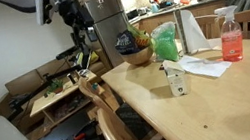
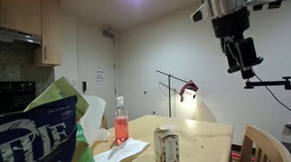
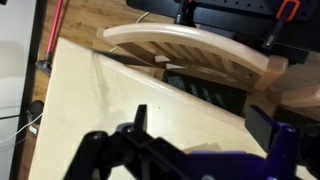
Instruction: Close the box on the table
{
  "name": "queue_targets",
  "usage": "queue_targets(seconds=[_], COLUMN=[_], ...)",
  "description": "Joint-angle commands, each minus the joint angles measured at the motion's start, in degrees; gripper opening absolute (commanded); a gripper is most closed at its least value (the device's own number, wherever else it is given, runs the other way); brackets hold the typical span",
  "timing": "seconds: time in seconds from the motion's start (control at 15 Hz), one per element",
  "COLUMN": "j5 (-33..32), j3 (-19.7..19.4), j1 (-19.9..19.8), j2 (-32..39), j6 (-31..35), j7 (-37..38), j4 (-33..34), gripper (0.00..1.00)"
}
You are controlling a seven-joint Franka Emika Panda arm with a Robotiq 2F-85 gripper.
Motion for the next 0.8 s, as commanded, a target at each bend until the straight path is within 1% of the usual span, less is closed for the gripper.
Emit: queue_targets(seconds=[0.0,0.33,0.4,0.47,0.73], j5=[-6.9,-17.1,-18.0,-16.0,-17.3], j3=[0.4,0.2,0.2,-0.5,-0.5], j1=[1.3,3.4,3.6,3.7,4.2], j2=[0.6,-0.8,-0.7,0.2,0.2], j6=[-1.9,0.4,0.3,-0.3,-0.2], j7=[-6.0,-14.1,-13.2,-11.6,-12.0], j4=[1.1,-0.9,-0.7,-0.1,-0.1], gripper=[1.00,1.00,1.00,1.00,1.00])
